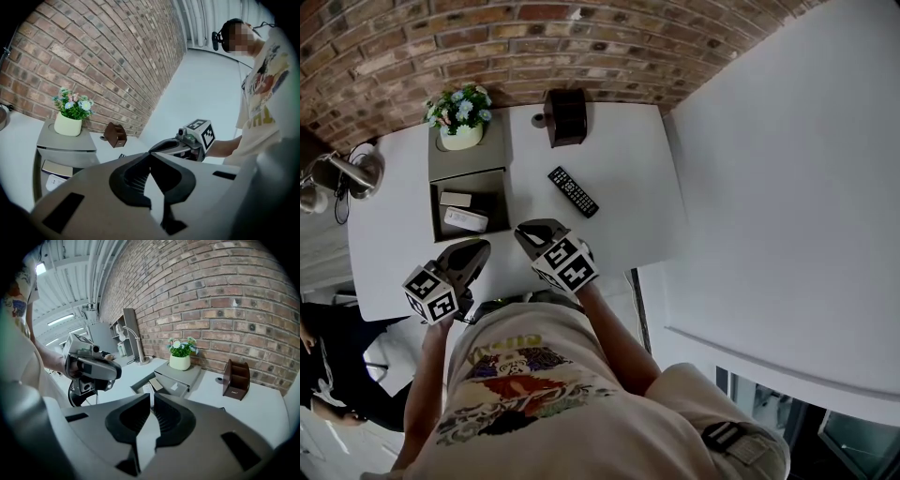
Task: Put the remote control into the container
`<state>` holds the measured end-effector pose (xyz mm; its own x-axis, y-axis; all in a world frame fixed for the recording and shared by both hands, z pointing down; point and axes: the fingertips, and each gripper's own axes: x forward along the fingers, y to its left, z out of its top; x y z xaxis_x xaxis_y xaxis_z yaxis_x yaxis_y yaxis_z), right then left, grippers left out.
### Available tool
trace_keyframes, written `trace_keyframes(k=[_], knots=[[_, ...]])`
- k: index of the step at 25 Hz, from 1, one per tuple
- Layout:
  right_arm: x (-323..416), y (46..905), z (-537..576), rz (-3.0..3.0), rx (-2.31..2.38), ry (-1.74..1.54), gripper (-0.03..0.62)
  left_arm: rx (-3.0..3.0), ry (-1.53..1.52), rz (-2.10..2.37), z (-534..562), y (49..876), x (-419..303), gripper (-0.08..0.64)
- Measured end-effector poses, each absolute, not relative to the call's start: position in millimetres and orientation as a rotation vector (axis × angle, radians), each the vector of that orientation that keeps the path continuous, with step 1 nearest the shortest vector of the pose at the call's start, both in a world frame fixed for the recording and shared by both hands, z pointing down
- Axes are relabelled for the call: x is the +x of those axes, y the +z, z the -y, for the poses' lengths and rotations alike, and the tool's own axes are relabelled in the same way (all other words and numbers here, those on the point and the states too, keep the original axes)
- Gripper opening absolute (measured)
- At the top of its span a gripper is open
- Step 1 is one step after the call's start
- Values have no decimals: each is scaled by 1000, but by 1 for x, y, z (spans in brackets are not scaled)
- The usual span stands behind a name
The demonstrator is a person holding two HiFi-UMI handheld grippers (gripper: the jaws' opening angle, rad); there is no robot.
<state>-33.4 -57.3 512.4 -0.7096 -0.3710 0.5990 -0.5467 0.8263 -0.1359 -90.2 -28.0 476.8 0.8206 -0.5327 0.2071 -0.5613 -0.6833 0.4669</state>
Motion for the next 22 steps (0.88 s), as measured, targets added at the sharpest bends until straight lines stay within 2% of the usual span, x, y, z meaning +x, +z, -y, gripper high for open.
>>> trace_keyframes(k=[22], knots=[[72, 547, 84, 2362, 729, 475, 32, 2450, 144, 756, 48, 494, -17, 5]])
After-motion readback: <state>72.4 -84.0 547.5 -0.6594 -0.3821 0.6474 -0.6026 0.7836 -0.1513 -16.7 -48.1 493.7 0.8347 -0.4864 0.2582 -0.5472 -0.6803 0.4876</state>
